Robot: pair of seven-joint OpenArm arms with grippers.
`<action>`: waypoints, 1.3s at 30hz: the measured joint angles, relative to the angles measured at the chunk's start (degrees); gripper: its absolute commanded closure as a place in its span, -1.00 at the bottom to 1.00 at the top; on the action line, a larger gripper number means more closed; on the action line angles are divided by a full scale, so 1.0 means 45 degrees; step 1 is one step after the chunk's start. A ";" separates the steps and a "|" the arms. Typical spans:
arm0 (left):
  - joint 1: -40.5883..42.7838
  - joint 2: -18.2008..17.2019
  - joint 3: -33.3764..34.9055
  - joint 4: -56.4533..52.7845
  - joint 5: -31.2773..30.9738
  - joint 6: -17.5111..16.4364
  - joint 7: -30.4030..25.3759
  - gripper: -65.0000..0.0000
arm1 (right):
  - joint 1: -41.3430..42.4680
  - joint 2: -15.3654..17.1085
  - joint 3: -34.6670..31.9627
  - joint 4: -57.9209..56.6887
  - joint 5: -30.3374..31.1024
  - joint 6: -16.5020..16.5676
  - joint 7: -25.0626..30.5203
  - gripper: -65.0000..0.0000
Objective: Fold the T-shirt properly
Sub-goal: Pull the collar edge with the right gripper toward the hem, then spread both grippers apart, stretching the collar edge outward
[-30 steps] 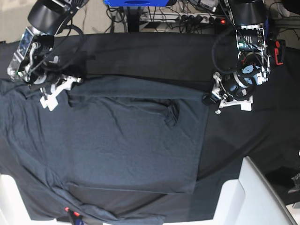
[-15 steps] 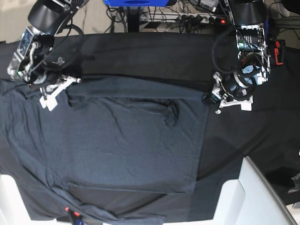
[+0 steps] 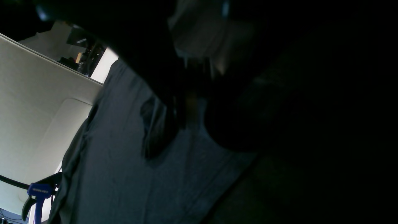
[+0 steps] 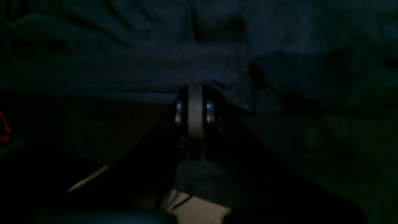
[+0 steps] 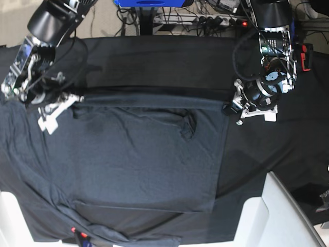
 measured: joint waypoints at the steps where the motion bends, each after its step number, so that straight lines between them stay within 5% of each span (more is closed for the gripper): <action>1: -0.0005 0.0000 0.0000 0.0000 0.0005 0.0000 -0.0005 1.00 | 0.0136 0.0005 0.0000 0.0000 0.0000 0.0000 0.0019 0.98; 39: -0.0461 -0.0010 0.0000 0.0000 0.0044 0.0005 0.0010 1.00 | 0.1297 0.0277 -0.0656 -0.1666 -0.0102 -0.0607 0.1438 0.98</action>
